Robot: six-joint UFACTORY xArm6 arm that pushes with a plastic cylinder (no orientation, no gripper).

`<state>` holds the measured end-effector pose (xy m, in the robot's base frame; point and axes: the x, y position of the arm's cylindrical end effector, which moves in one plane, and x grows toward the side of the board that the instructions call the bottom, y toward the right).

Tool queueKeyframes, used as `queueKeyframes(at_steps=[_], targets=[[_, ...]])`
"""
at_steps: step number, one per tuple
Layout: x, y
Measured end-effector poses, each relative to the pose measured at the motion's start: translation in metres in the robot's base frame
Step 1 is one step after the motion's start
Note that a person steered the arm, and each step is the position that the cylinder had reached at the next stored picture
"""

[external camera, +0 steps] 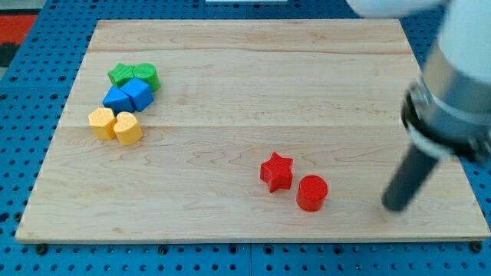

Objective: Drag the red circle slightly into the right side of the red star

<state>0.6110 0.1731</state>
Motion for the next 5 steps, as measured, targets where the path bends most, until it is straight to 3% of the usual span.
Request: queueKeyframes(at_steps=[1,2,4,5], targets=[[0.0,-0.039],[-0.027,-0.032],[-0.082,-0.094],[-0.053,-0.034]])
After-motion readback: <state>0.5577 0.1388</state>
